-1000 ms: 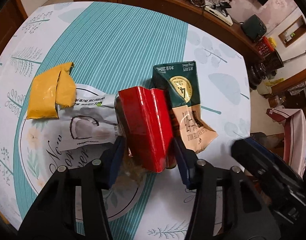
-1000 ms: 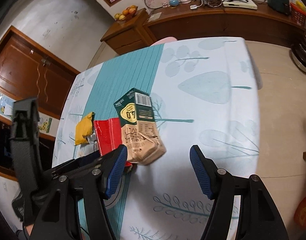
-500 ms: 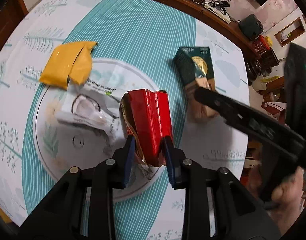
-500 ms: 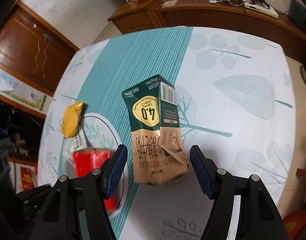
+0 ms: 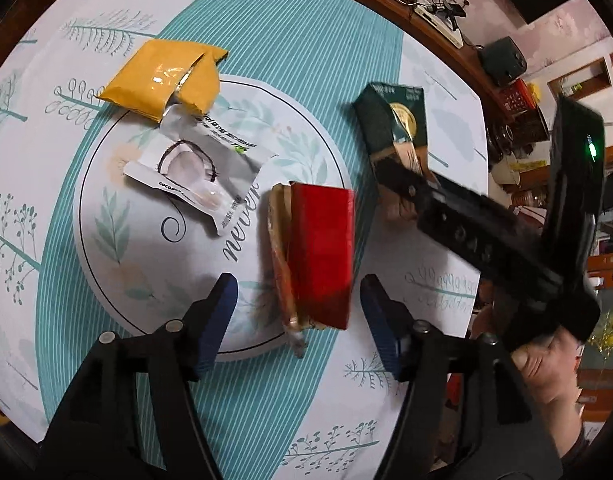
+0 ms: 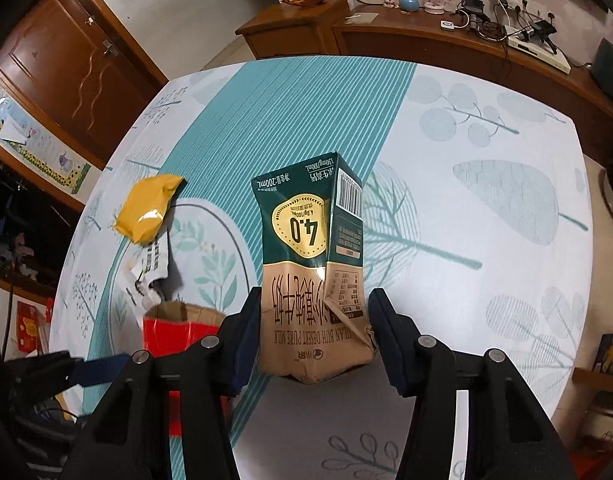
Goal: Collect trash
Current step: 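Lift the red box and milk carton off the table with both grippers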
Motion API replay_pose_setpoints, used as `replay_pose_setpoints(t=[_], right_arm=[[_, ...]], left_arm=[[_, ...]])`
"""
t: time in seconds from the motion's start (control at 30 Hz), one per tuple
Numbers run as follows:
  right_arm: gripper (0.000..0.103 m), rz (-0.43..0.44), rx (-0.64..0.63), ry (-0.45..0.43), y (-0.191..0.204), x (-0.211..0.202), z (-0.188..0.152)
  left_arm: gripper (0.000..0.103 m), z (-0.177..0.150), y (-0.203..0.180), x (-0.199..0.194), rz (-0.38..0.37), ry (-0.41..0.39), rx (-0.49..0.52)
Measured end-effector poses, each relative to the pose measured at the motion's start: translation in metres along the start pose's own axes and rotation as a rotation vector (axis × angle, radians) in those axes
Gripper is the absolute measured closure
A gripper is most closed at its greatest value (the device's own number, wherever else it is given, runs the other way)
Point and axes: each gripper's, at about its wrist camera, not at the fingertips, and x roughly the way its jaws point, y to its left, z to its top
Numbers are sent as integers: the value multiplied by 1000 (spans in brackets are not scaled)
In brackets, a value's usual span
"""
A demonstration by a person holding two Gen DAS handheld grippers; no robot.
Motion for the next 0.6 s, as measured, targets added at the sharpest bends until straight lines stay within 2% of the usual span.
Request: replay_pose_setpoints(t=[0.43,0.6], right_arm=[[51,34,105,-42,-23,-36,-25],[51,42,161,-44,-37,-47,-37]], left_arm=[[42,8,-10,31,-10,80,1],[41,7,-23,33,26,56,43]])
